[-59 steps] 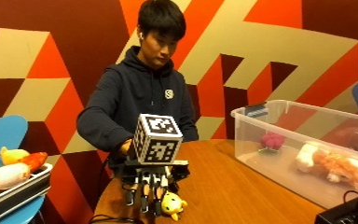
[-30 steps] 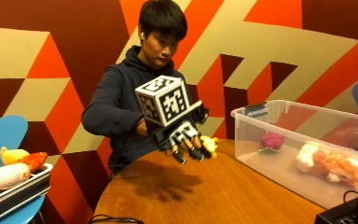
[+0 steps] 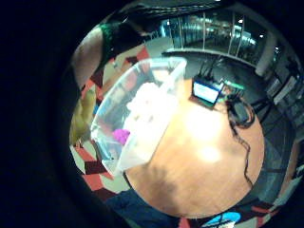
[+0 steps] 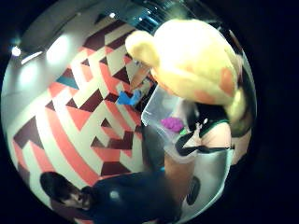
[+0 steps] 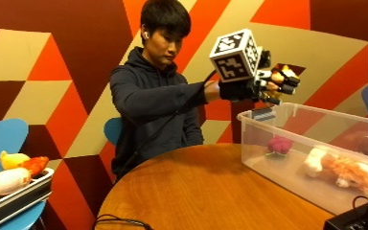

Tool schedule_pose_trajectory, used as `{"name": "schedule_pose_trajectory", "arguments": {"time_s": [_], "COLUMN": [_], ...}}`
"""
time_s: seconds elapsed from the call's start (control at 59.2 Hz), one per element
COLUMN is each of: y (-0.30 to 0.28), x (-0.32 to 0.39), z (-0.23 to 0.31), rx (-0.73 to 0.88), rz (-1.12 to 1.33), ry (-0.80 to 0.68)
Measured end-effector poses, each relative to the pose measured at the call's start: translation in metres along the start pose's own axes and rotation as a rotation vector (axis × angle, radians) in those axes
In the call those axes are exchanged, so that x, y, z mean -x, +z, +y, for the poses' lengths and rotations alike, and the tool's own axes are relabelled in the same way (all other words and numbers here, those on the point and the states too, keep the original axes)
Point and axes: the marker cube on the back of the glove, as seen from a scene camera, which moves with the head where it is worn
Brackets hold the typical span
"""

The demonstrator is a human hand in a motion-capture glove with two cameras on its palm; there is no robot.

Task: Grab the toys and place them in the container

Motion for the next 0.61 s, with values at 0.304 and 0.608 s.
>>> {"name": "schedule_pose_trajectory", "arguments": {"time_s": [0.304, 0.608], "y": [0.018, -0.014], "x": [-0.02, -0.045], "z": [-0.013, 0.007], "rx": [0.059, 0.009], "rz": [-0.066, 0.003], "ry": [0.077, 0.108]}}
